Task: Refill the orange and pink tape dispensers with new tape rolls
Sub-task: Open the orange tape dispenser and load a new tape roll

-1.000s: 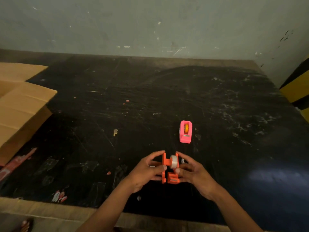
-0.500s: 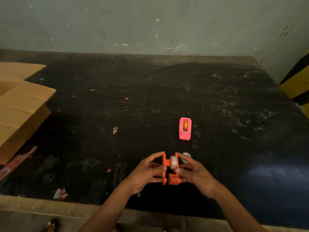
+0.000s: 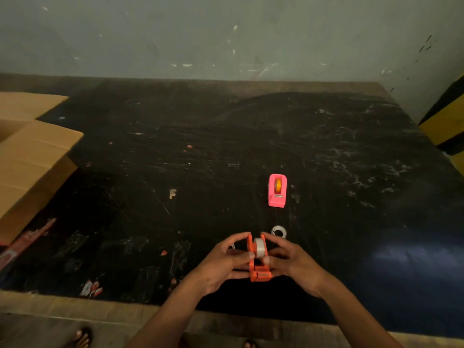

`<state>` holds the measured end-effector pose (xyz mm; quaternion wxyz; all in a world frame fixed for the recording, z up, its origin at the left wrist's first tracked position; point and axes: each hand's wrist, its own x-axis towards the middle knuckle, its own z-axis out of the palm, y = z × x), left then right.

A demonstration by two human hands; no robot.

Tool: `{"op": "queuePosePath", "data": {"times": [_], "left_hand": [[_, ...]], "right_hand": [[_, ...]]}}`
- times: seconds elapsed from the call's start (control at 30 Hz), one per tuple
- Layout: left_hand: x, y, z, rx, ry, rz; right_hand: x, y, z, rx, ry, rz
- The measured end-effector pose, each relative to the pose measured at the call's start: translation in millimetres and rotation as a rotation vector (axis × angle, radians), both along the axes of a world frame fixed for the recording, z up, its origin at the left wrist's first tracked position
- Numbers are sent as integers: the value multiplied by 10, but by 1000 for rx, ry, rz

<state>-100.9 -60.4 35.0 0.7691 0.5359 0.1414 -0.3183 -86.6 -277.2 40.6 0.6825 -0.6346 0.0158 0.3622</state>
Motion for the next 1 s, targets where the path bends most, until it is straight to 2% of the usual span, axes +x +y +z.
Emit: {"op": "queuePosePath", "data": {"times": [0.2, 0.43, 0.53, 0.63, 0.73, 0.83, 0.97, 1.0], "left_hand": [[-42, -47, -84, -18, 21, 9], [-6, -136, -86, 72, -3, 19], [-9, -214, -115, 178, -34, 88], [-67, -304, -193, 351, -95, 164], [-140, -347, -274, 549, -181, 135], [-171, -330, -276, 730, -302, -14], [-198, -260, -214, 1227, -569, -246], [-193, -246, -209, 1282, -633, -275]], "right_hand": [[-48, -50, -61, -21, -17, -4], [-48, -30, -91, -51, -14, -27], [-39, 10, -41, -147, -68, -18], [-64, 12, -44, -258, -170, 38], [-99, -15, -96, -469, -345, 207], [-85, -46, -136, -594, -481, 260], [-29, -172, -169, -684, -535, 339], [-12, -199, -170, -697, -542, 360]]}}
